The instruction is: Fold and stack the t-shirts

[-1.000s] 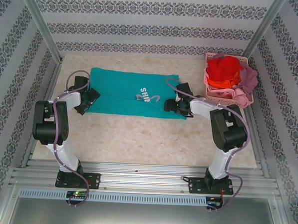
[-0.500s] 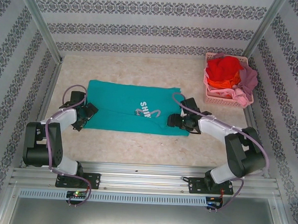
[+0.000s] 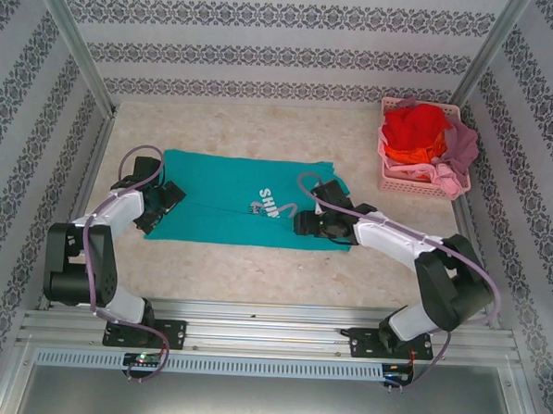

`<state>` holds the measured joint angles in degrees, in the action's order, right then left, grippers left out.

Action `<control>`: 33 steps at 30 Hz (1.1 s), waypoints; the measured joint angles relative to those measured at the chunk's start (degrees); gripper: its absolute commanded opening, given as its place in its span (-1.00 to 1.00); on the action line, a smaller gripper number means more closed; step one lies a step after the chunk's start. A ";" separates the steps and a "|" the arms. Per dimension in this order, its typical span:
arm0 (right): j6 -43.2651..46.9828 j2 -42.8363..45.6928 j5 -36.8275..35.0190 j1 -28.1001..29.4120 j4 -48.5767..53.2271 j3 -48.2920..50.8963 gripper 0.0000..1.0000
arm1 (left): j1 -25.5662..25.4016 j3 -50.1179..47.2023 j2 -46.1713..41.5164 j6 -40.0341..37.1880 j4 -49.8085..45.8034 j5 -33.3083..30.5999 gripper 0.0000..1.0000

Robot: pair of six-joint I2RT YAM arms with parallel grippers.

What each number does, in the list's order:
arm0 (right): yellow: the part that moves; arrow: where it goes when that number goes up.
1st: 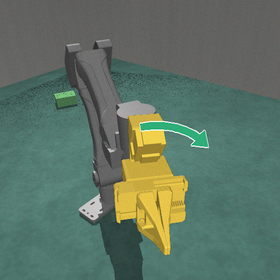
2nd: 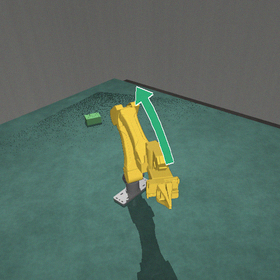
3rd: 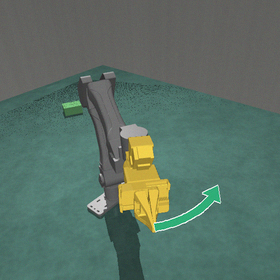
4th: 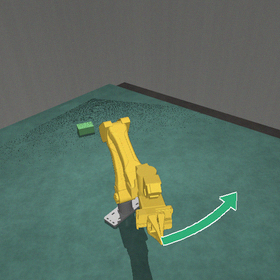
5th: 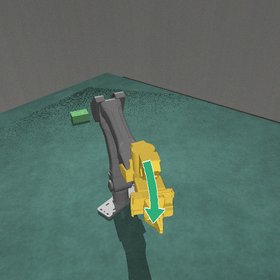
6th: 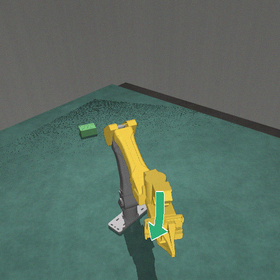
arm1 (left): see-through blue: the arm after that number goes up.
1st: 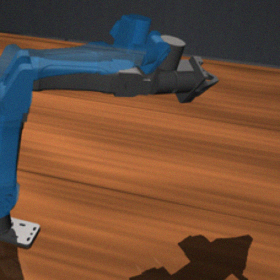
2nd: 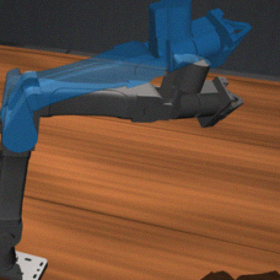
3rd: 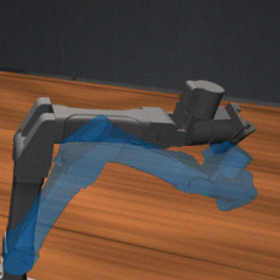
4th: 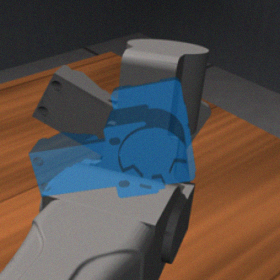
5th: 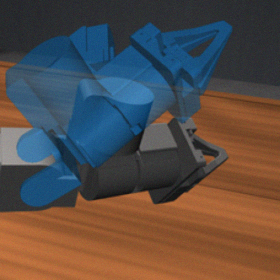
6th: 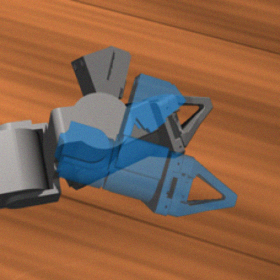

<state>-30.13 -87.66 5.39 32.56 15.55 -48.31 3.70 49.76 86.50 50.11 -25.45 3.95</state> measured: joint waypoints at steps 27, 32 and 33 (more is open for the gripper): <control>3.63 -18.03 -4.26 -2.19 3.13 -21.09 -0.68 | 0.00 -1.55 2.38 -0.02 1.07 0.24 1.00; 6.60 -20.92 -2.95 -3.21 3.04 -25.22 0.31 | 0.00 -1.75 2.40 -0.02 1.49 0.39 1.00; 6.97 -20.70 -2.93 -3.21 2.89 -25.27 0.35 | 0.00 -1.81 2.40 -0.02 1.55 0.42 1.00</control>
<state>-23.16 -108.36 2.46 29.34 18.44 -73.58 3.70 47.94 88.90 50.09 -23.90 4.36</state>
